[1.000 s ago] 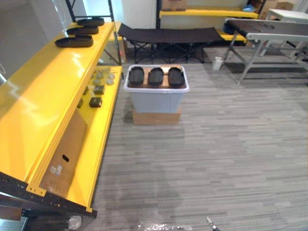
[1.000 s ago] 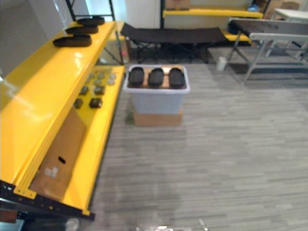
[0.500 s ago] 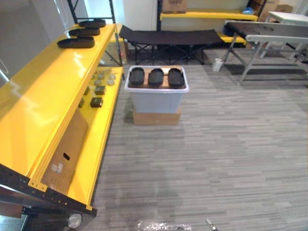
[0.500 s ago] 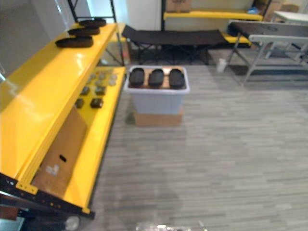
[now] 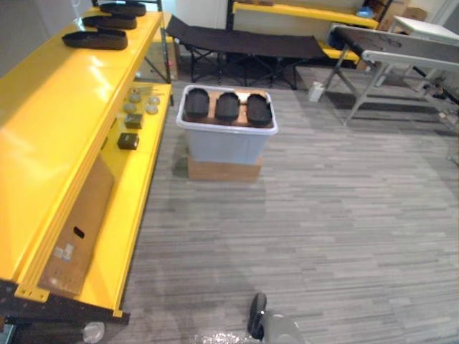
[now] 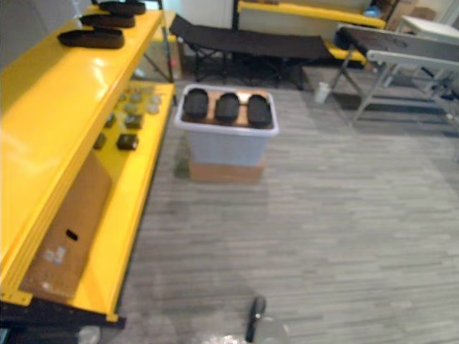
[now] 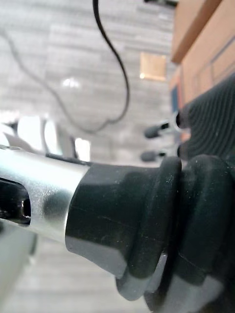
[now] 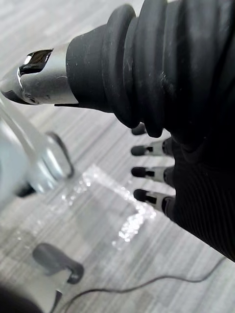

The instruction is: Walk over and take plastic housings, then place them on the shelf

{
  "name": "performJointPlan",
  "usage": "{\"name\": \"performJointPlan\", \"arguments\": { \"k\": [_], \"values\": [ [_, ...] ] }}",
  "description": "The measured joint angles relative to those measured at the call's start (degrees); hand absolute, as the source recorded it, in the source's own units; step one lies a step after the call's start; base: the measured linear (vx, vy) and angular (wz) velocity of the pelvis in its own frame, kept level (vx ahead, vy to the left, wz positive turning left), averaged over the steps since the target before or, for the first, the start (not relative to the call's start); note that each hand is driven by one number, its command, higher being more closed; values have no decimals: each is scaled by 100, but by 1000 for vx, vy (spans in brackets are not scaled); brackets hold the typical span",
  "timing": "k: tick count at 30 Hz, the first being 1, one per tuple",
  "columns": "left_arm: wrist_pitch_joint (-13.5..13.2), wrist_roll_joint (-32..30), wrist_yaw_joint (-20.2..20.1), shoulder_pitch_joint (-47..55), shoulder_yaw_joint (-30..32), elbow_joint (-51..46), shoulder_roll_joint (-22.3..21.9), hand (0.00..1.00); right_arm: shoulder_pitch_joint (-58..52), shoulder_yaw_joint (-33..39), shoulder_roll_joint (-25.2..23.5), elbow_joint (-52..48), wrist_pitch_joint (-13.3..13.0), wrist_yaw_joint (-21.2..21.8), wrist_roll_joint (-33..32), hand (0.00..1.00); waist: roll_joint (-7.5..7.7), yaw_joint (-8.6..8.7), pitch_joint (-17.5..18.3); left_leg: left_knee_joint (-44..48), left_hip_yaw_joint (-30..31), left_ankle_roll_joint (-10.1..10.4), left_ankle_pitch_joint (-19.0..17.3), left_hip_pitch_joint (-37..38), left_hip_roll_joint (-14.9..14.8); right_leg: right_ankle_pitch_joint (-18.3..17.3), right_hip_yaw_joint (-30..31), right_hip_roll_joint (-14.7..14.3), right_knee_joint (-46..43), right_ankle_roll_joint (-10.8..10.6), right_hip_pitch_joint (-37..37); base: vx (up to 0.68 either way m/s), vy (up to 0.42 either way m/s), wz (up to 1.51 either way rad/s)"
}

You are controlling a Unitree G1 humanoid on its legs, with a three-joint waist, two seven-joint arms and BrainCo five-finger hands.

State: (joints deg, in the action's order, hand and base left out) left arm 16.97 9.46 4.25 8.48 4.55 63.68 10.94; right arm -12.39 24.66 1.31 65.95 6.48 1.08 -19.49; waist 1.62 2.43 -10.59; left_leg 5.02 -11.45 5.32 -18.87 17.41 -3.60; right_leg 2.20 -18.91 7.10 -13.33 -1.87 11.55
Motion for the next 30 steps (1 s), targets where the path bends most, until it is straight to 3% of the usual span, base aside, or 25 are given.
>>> {"name": "performJointPlan", "arguments": {
  "k": [1,2,3,5,6,7,9,10,12,14,16,18,20,21,22,23,24,26,27,29,30],
  "values": [
    [-7,95,75,42,120,-58,-56,0,18,10,116,-2,39,-17,0,0,-168,-13,72,321,-28,194,-212,-35,-306,-105,-36,-246,-206,140,38,298,-243,1],
    [-22,144,139,95,186,-60,-69,0,55,11,160,0,43,-30,1,0,-194,-24,103,627,-42,242,-237,-123,-425,-216,-80,-366,-217,258,23,469,-391,-21],
    [-60,343,189,91,391,-175,-124,0,312,-6,234,-19,-23,-41,-3,0,-199,-31,104,2175,-2,342,-78,-839,-802,-345,-80,-588,-69,391,-120,407,-331,-22],
    [-96,414,192,46,544,-192,-169,0,440,-24,342,-48,-121,-19,-1,0,-366,-37,19,3561,-14,213,195,-1467,-1164,-424,-66,-775,153,493,-380,352,-264,-11],
    [-191,537,195,41,648,-208,-266,0,548,-68,481,-34,-202,22,55,0,-488,-49,-55,4810,-125,109,176,-1991,-1554,-463,-71,-947,366,525,-709,470,-249,-1],
    [-223,665,186,40,661,-230,-299,0,605,-93,545,-16,-287,36,134,0,-565,-96,-117,5387,-168,-33,93,-2308,-1653,-533,-71,-994,504,586,-1108,393,-194,-1],
    [-262,761,185,55,640,-297,-414,0,670,-91,561,-6,-386,55,226,0,-538,-213,-121,5202,-154,-49,55,-2594,-1379,-585,-63,-899,663,520,-1523,373,-104,-8],
    [-394,734,172,59,639,-357,-462,0,832,-91,572,-26,-504,118,220,0,-484,-346,-146,4415,-200,-59,50,-2856,-930,-623,8,-766,842,463,-1753,403,-46,-22],
    [-454,570,180,74,635,-402,-556,0,1048,-117,576,-105,-569,140,203,0,-441,-452,-176,3209,-322,-85,142,-3071,-461,-678,77,-650,981,381,-1884,305,47,-20],
    [-565,506,184,185,633,-434,-707,0,1231,-178,553,-295,-586,139,137,0,-467,-620,-199,883,-265,-118,1075,-3096,71,-795,168,-649,1145,237,-2083,342,122,-18],
    [-559,279,177,286,648,-412,-749,0,1304,-419,514,-335,-582,132,75,0,-357,-828,-205,526,-153,-294,1866,-2827,212,-933,406,-624,1204,85,-2320,452,168,-41],
    [-562,138,179,320,665,-418,-681,0,1394,-621,441,-470,-586,127,44,0,-186,-833,-213,802,-175,-679,1674,-2840,355,-1261,470,-455,1037,27,-2356,433,137,-14],
    [-548,56,205,262,663,-413,-575,0,1479,-863,453,-479,-536,124,-69,0,7,-780,-228,1102,-197,-1034,1242,-2761,550,-1612,698,-164,-101,-246,-2009,381,130,-10],
    [-557,40,234,258,660,-419,-576,0,1478,-902,451,-468,-527,145,-72,0,-10,-760,-220,1083,-214,-1043,1172,-2678,546,-1650,812,-103,-656,-324,-1782,359,139,-17],
    [-594,22,295,204,652,-427,-546,0,1478,-943,387,-409,-470,193,-72,0,28,-767,-243,1003,-307,-985,1070,-2420,553,-1605,908,102,-2104,-835,-1245,278,109,-17],
    [-623,36,338,176,645,-426,-513,0,1465,-973,338,-366,-431,254,-72,0,76,-762,-260,993,-323,-971,1007,-2269,593,-1568,899,235,-2761,-940,-1016,386,98,-16],
    [-695,115,406,106,563,-424,-425,0,1368,-1011,243,-294,-377,399,-68,0,151,-742,-297,979,-327,-1004,919,-1890,655,-1640,803,476,-3620,-841,-761,427,64,5],
    [-815,165,431,26,486,-478,-336,0,1251,-1016,159,-249,-507,426,-64,0,125,-643,-305,914,-214,-920,837,-1446,643,-1797,552,553,-3517,-579,-647,417,32,18],
    [-853,199,422,-2,358,-460,-221,0,1284,-1017,161,-256,-506,420,-84,0,111,-539,-298,897,-2,-832,785,-1257,568,-1886,431,468,-2857,-423,-621,355,-33,38],
    [-939,202,408,-237,306,-517,-226,0,1228,-1013,164,-248,-503,372,-243,0,27,-474,-274,811,196,-731,705,-1175,409,-1825,480,285,-1493,-406,-467,324,-65,52],
    [-957,263,395,-341,304,-533,-282,0,1220,-1007,176,-267,-514,330,-235,0,-27,-471,-286,736,257,-710,648,-1128,321,-1634,514,245,-867,-425,-372,300,-98,39]
  ]
}}
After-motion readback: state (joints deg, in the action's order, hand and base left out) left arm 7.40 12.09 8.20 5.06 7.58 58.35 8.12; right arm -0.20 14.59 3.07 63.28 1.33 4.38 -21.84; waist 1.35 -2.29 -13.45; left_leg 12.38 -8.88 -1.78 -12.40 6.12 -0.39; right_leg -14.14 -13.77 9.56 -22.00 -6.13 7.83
